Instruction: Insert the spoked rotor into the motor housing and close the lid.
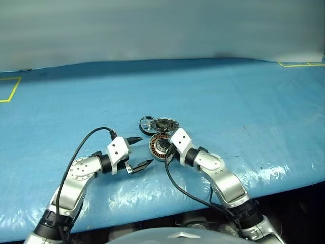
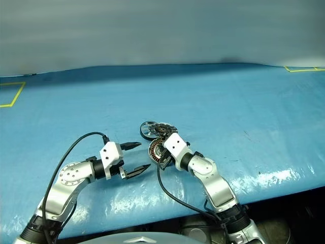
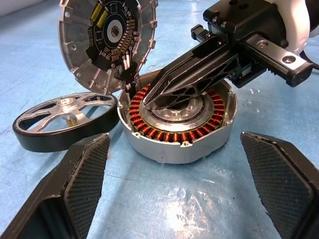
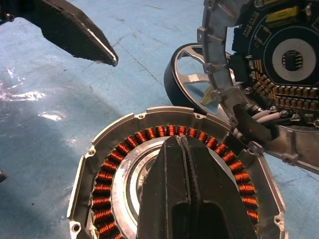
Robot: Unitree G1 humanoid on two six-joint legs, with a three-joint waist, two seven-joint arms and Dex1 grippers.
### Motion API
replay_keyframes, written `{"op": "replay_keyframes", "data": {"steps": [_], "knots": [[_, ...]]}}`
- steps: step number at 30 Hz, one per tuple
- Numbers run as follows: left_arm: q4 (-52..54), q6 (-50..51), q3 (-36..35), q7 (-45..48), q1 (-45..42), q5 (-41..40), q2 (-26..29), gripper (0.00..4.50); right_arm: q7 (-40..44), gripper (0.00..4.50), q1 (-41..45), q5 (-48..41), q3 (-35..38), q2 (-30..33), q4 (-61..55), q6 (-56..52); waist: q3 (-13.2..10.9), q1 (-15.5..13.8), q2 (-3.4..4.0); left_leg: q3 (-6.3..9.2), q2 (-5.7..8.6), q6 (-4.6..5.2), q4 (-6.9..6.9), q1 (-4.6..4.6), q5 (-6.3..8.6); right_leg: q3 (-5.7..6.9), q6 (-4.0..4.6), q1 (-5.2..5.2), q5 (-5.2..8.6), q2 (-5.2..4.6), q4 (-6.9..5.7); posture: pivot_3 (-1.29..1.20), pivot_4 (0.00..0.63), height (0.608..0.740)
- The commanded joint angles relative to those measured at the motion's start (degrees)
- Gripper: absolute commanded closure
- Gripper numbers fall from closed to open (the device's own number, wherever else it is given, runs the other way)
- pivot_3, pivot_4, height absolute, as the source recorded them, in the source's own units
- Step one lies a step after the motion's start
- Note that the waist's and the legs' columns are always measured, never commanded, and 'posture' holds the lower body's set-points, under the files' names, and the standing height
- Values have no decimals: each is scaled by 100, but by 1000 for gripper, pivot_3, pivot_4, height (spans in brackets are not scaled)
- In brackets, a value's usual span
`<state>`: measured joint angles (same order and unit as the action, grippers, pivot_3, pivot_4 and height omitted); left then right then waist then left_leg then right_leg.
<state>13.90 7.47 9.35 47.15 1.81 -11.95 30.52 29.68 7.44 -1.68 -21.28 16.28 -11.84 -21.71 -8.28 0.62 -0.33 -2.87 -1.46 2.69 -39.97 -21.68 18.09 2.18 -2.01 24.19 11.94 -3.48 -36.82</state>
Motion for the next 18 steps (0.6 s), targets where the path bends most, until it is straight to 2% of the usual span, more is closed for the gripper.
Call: {"op": "replay_keyframes", "data": {"steps": [1,11,18], "knots": [[268,7,-223,-98,29,-120,7,0,89,4450,-92,146,-159,111,16,-10,0,-1,0,0,0,0,0,0,0,0,0,0,0,0,0,0,150,740],[-64,-19,-669,-360,-450,-295,-130,0,130,4450,-156,181,20,266,-44,255,2,-11,-4,2,3,-1,0,1,-1,1,-4,-4,-2,-1,1,0,150,740],[-167,156,-710,-210,-661,-321,9,0,478,4450,-146,-725,469,174,-801,-220,-3,-7,-3,2,2,-1,0,-1,-1,2,-23,-3,-13,0,2,0,150,740]]}}
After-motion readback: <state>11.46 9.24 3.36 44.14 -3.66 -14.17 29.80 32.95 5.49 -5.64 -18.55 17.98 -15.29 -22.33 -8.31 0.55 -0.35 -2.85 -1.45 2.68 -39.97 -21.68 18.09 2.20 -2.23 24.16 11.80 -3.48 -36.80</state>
